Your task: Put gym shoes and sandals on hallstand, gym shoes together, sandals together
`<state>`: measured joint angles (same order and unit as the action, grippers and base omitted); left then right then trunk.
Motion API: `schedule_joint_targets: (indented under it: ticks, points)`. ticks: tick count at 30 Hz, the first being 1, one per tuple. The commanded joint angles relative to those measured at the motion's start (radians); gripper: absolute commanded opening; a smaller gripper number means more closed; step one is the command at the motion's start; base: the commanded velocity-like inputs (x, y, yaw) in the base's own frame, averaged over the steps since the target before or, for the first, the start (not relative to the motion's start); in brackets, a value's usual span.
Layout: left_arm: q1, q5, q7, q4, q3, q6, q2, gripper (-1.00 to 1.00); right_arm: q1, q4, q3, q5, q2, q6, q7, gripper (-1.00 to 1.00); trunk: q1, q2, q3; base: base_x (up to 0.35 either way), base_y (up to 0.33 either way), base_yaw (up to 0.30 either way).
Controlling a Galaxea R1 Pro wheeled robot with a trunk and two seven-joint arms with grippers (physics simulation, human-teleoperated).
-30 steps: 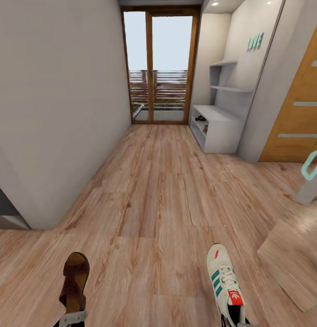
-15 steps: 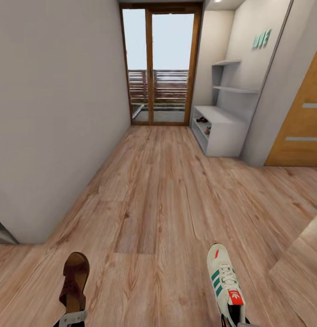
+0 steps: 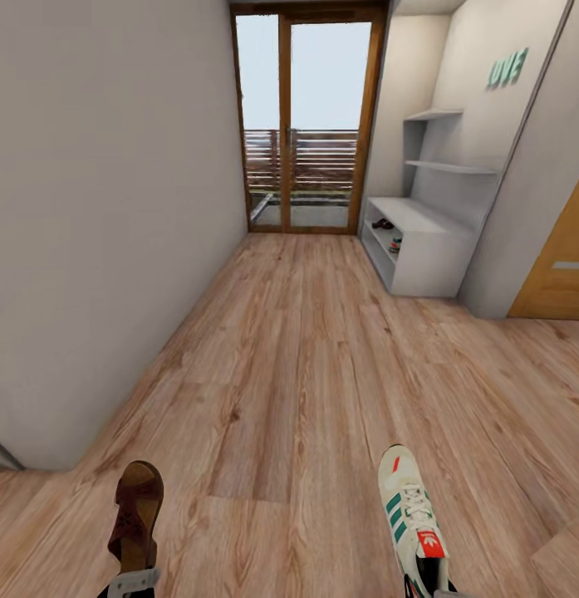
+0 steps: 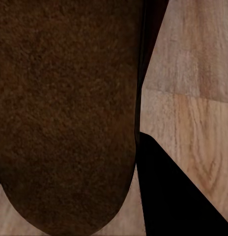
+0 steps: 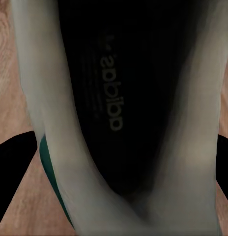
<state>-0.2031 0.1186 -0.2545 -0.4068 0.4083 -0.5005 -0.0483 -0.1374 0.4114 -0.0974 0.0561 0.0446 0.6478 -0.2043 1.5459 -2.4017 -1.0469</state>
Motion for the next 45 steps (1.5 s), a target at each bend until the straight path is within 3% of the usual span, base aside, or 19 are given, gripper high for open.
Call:
schedule_joint_targets:
  ticks: [1, 45]
  points:
    - [-0.001, 0.013, -0.005, 0.000, 0.009, -0.004, 0.001, -1.00, -0.001, 0.000, -0.008, 0.005, 0.001, 0.003, -0.006, -1.00, 0.000, 0.000, -0.001, 0.339, 0.000, 0.003]
    - [-0.001, 0.013, -0.005, 0.000, 0.009, -0.004, 0.001, -1.00, -0.001, -0.001, -0.008, 0.006, 0.001, 0.003, -0.007, -1.00, 0.000, 0.000, -0.001, 0.339, 0.000, 0.039]
